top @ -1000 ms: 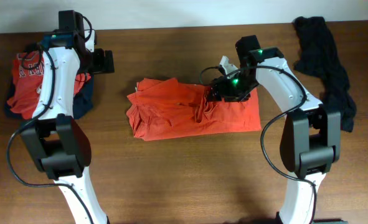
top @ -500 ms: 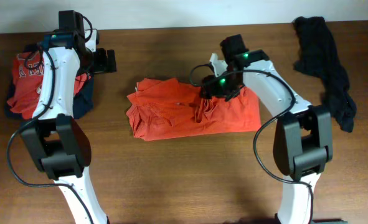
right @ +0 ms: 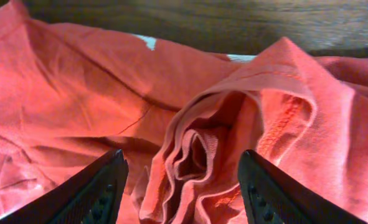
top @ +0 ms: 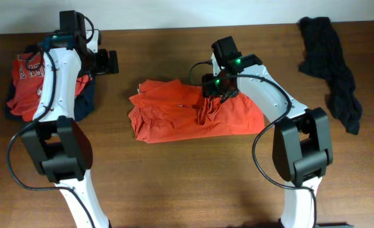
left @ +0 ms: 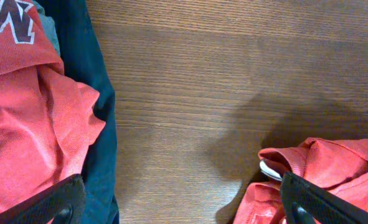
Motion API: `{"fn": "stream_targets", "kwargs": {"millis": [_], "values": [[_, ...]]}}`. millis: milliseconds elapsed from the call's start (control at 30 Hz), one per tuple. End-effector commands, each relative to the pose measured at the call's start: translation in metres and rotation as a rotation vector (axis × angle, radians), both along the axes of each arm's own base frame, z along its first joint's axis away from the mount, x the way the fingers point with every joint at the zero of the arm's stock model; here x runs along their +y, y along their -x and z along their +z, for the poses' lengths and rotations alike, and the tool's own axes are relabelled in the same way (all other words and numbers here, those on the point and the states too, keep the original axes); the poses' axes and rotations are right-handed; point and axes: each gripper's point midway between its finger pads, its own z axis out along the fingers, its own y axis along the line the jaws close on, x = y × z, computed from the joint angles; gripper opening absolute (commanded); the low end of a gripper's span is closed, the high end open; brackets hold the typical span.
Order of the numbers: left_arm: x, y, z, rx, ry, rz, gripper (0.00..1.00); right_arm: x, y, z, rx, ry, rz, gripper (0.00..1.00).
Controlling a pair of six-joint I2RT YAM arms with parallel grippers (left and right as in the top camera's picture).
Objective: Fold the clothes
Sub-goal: 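Press the folded end down, release, and lift the right gripper away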
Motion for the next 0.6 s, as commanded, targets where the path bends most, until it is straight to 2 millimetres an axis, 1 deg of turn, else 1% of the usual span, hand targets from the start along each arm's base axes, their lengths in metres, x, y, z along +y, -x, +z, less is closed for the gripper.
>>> {"fn": "stream_targets", "kwargs": {"millis": [0,100,133,200,300,367,467,533,567], "values": [[-0.004,-0.003,0.025,-0.058,0.008,-0.01,0.99,-0.002,0.0,-0.012,0.015,0.029,-0.039,0.61],[-0.004,-0.003,0.025,-0.058,0.008,-0.01,0.99,-0.002,0.001,-0.012,0.016,0.03,-0.04,0.61],[-0.004,-0.003,0.025,-0.058,0.009,-0.01,0.99,-0.004,0.0,-0.012,0.017,0.035,-0.058,0.63],[-0.004,-0.003,0.025,-0.058,0.008,-0.01,0.99,-0.012,0.0,-0.013,0.018,0.067,-0.107,0.66],[-0.004,-0.003,0.025,-0.058,0.008,-0.01,0.99,-0.017,-0.002,-0.013,0.01,0.088,-0.127,0.69],[-0.004,-0.003,0.025,-0.058,0.008,-0.01,0.99,-0.021,-0.004,-0.014,0.003,0.106,-0.139,0.69],[-0.004,-0.003,0.025,-0.058,0.009,-0.009,0.99,-0.028,-0.009,-0.014,-0.024,0.143,-0.163,0.7],[-0.004,-0.003,0.025,-0.058,0.009,-0.01,0.99,-0.028,-0.013,-0.015,-0.037,0.146,-0.166,0.7],[-0.004,-0.003,0.025,-0.057,0.009,-0.011,0.99,-0.027,-0.017,-0.02,-0.043,0.144,-0.167,0.7]]}}
